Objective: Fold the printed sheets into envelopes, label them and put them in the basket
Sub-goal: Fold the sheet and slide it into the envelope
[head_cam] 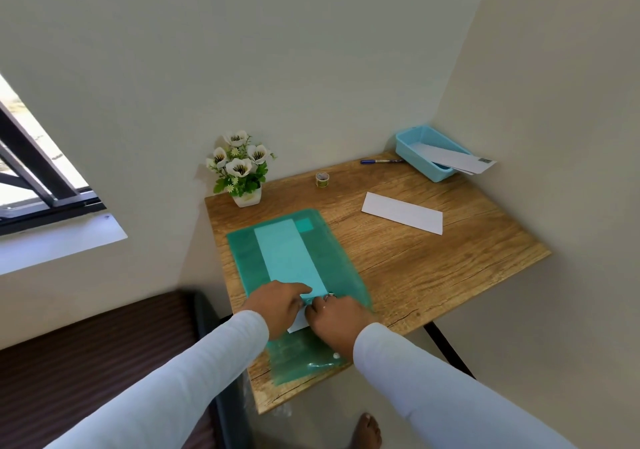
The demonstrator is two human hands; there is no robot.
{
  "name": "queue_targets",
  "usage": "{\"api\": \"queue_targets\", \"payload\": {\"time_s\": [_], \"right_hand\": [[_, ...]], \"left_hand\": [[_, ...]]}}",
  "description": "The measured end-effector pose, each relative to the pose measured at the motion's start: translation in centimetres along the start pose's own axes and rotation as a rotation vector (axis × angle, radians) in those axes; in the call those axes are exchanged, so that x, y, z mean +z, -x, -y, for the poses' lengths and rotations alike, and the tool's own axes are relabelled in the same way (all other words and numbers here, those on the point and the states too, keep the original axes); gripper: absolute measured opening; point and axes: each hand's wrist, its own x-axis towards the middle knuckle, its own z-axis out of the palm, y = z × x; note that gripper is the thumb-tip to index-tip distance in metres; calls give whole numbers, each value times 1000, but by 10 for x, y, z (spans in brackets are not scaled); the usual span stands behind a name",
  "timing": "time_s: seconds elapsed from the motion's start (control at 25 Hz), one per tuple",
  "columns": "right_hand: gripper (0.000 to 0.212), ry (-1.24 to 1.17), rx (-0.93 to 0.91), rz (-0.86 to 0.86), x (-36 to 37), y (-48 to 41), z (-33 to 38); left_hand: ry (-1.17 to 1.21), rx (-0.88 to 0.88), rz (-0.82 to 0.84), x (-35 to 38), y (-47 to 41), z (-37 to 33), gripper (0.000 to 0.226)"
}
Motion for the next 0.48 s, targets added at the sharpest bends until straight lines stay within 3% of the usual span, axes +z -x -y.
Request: {"api": "queue_targets", "payload": {"time_s": [0.2, 0.28, 0.48], "right_hand": [[39, 87, -22, -32, 6, -1, 2], [38, 22, 25, -59, 8, -3, -1], [39, -228, 143, -108, -1, 4, -13]], "left_hand": [[34, 23, 28, 1, 2, 2, 43], [23, 51, 57, 1, 5, 4, 55], [-277, 89, 159, 16, 14, 13, 94]]}}
